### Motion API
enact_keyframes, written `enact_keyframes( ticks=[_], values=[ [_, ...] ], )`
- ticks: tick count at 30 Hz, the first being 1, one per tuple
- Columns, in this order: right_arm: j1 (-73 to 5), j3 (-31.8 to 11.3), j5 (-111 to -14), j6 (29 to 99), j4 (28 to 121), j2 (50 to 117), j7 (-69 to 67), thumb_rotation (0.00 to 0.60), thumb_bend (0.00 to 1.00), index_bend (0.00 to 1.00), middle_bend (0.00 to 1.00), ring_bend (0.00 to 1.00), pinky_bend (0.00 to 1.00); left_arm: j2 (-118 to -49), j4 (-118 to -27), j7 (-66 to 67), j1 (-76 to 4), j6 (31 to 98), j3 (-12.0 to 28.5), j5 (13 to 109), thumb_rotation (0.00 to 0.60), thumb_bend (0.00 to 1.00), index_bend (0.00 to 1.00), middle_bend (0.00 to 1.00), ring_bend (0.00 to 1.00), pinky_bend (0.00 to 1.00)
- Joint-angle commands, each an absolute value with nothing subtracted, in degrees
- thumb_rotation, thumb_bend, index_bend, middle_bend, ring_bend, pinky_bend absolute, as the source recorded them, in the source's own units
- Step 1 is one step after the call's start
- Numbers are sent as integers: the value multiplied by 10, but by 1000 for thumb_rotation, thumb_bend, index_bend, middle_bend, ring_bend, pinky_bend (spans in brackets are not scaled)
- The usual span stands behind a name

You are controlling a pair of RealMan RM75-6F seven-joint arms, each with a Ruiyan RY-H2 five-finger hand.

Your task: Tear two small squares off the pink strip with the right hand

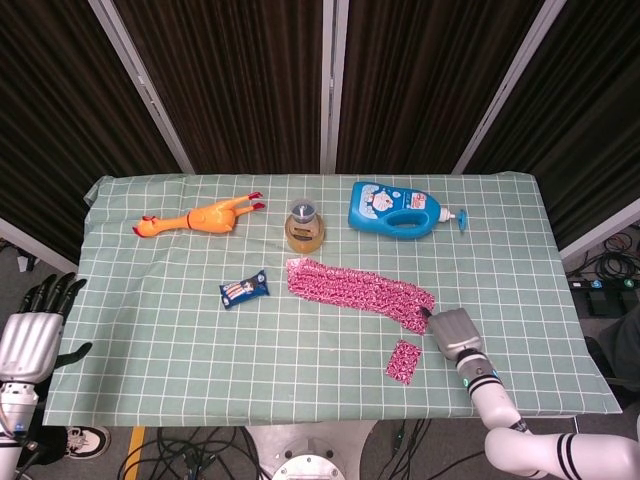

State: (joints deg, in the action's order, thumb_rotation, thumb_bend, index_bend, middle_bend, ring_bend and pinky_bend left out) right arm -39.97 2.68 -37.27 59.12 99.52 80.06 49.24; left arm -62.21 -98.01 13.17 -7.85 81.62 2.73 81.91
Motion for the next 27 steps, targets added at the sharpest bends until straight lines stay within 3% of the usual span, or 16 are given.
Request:
enact_keyframes(
  ticks=[1,27],
  values=[
    [-402,29,-367,590,995,798,491,600,1000,154,927,824,729,-622,-981,133,-78,817,28,818,600,140,101,48,7,141],
    [-412,44,-354,585,977,807,476,600,1000,114,927,824,729,-622,-977,131,-78,817,27,819,600,141,101,48,7,141]
  ],
)
